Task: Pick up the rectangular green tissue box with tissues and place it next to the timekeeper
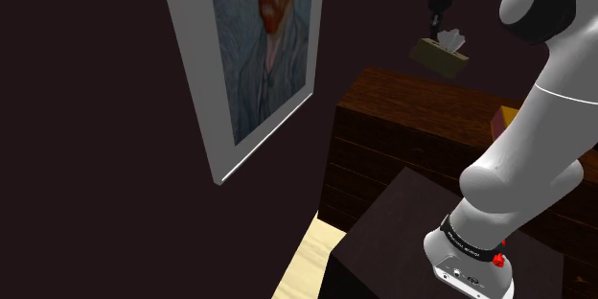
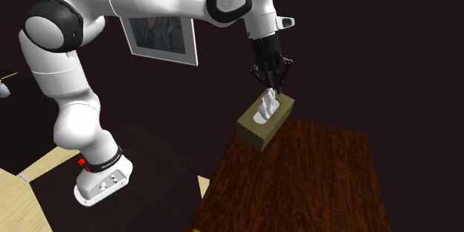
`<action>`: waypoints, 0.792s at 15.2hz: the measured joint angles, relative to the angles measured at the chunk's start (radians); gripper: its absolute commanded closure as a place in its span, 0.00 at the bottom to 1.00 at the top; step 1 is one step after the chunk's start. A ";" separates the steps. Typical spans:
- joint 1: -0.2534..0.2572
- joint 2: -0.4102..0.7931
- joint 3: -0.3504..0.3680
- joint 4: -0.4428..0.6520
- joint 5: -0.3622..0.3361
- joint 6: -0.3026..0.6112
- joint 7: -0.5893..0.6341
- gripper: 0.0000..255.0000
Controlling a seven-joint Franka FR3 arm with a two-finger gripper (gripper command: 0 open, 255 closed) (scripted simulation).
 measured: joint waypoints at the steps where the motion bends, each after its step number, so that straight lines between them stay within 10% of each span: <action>1: -0.012 -0.011 -0.009 -0.019 0.002 0.016 -0.018 1.00; 12: -0.167 0.017 -0.114 -0.001 0.098 0.095 -0.287 1.00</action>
